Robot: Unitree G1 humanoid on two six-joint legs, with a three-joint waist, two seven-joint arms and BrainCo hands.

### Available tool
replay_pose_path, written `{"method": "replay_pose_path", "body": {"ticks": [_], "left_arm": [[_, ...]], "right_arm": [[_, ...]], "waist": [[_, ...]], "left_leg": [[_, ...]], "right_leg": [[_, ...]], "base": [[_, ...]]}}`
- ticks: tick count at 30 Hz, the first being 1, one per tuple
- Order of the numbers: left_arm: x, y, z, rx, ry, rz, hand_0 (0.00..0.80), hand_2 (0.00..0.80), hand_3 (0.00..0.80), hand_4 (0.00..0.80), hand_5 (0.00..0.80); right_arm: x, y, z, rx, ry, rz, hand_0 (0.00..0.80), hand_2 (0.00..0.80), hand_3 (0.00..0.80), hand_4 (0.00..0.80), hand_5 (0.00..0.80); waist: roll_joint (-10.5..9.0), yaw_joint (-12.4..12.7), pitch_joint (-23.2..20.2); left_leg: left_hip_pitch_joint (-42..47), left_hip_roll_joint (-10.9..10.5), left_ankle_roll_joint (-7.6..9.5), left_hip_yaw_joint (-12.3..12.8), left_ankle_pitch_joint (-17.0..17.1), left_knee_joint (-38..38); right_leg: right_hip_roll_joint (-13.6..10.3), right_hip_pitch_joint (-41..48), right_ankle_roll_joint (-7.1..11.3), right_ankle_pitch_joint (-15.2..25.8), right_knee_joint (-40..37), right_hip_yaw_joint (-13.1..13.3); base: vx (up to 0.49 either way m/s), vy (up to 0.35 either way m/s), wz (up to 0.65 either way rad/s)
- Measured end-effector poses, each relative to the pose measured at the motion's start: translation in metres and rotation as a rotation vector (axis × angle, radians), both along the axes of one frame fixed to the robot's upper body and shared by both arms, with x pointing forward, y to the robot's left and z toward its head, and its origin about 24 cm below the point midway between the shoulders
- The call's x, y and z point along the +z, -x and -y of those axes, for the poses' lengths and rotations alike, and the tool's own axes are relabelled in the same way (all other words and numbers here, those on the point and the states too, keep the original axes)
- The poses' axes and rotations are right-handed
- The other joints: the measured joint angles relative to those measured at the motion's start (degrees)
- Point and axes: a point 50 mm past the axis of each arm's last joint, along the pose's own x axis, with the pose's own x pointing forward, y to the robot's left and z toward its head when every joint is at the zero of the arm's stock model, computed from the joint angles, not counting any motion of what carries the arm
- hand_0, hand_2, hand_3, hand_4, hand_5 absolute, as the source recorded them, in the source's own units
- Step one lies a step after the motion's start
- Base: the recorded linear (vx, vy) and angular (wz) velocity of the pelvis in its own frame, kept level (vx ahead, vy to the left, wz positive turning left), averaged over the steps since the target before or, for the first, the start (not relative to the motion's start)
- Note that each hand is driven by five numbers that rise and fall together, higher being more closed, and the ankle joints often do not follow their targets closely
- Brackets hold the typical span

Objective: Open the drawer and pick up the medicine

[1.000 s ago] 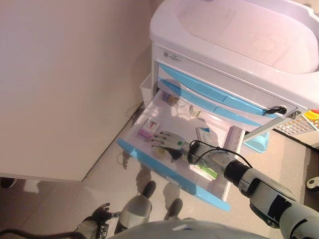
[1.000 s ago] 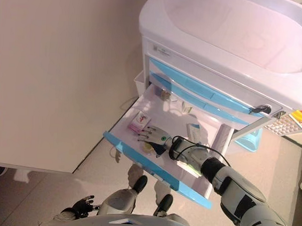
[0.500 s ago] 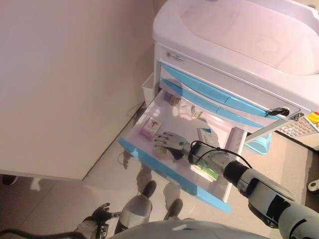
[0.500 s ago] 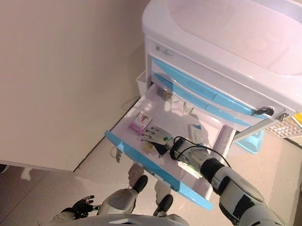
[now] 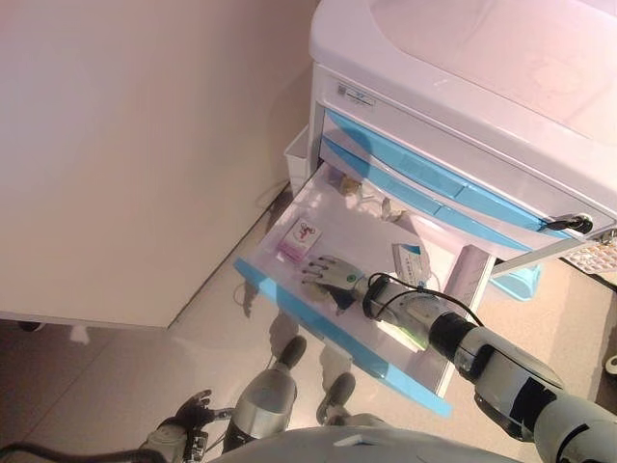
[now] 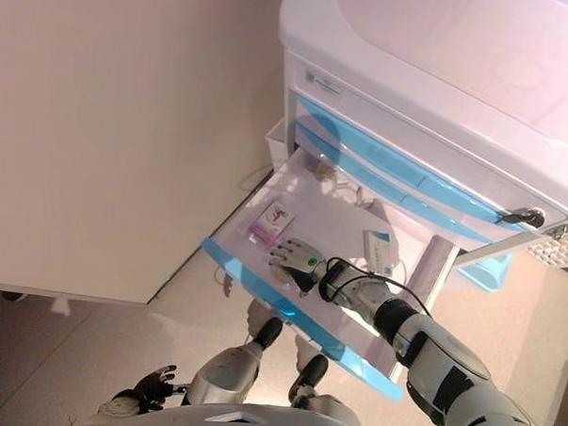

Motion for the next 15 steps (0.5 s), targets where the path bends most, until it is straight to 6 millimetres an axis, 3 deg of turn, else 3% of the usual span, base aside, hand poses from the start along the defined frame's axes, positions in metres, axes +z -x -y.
{"method": "replay_pose_path", "body": {"ticks": [15], "left_arm": [[0.0012, -0.0046, 0.0014, -0.022, 0.000, 0.013, 0.000, 0.000, 0.000, 0.000, 0.000]], "right_arm": [[-0.0028, -0.0031, -0.0008, -0.029, 0.003, 0.004, 0.000, 0.000, 0.000, 0.000, 0.000]], "waist": [[0.05, 0.53, 0.04]], "left_leg": [[-1.18, -0.17, -0.04, -0.12, 0.02, 0.08]], "right_leg": [[-0.01, -1.09, 0.02, -0.04, 0.00, -0.11]], "base": [[0.000, 0.000, 0.00]]}}
